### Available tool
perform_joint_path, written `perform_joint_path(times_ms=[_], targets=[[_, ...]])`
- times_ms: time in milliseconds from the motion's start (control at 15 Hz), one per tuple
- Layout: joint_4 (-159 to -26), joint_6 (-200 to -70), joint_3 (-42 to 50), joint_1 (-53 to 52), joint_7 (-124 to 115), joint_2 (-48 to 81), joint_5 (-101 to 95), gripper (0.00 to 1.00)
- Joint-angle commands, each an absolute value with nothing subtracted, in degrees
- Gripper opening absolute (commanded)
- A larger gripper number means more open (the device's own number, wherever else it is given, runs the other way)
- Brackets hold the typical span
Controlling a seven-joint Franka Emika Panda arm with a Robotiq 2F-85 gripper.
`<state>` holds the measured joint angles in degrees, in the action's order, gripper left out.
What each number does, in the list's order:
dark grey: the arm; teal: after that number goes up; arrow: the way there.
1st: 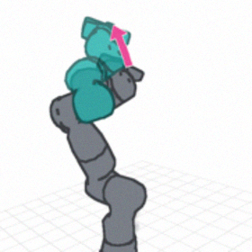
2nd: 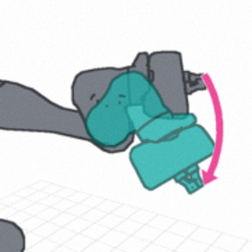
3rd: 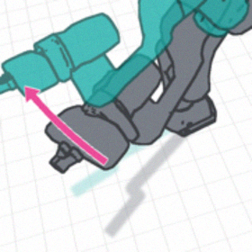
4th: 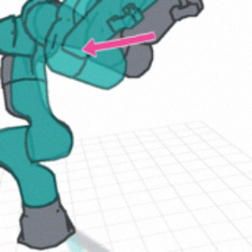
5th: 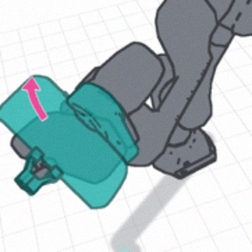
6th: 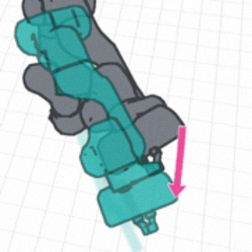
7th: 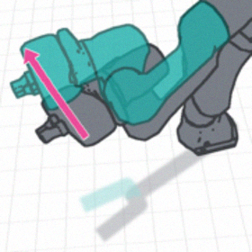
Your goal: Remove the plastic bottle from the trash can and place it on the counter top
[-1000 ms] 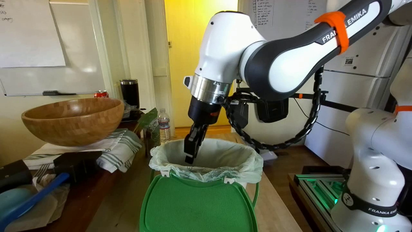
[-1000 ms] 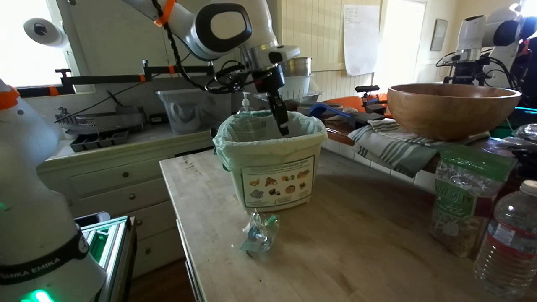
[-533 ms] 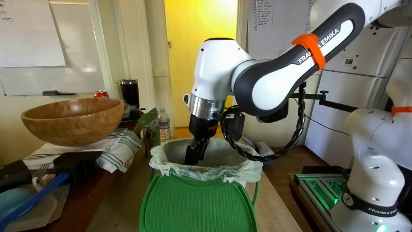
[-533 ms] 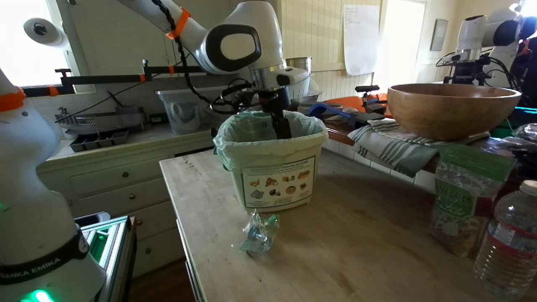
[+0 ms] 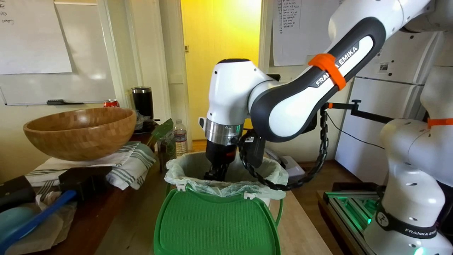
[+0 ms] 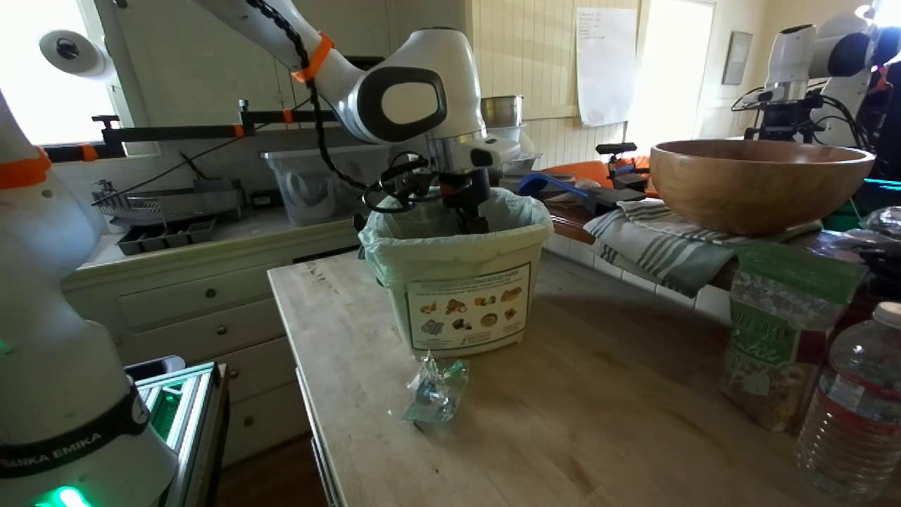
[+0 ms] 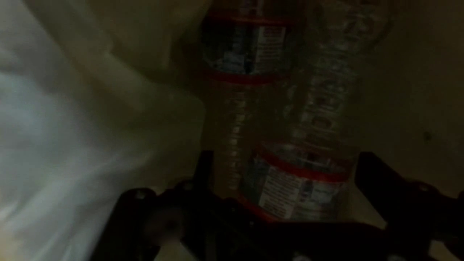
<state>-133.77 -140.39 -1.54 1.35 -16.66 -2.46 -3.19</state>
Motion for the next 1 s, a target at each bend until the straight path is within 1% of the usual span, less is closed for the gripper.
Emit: perform_joint_path(times_ms=[0,67,333,733,800,933], targets=[[-133.03,-140.19,-1.12,0.96,-16.57,-0.66,-3.16,0.75],[-132.94,-140.28,-1.09,0.91,-16.57,-0.58,-3.05,0.74],[-132.34,-140.0,-1.12,0.66,-16.39,-1.59,-2.14,0.42],[-132.22,-139.47,-1.38,0.49,-16.85,-4.44,-2.37,0.02],[-132.37,-139.4,-1.48,0.44,-17.09,-5.22,-2.56,0.0],[-132.76,-139.21,-1.79,0.37,-17.47,-7.13,-2.86,0.0]])
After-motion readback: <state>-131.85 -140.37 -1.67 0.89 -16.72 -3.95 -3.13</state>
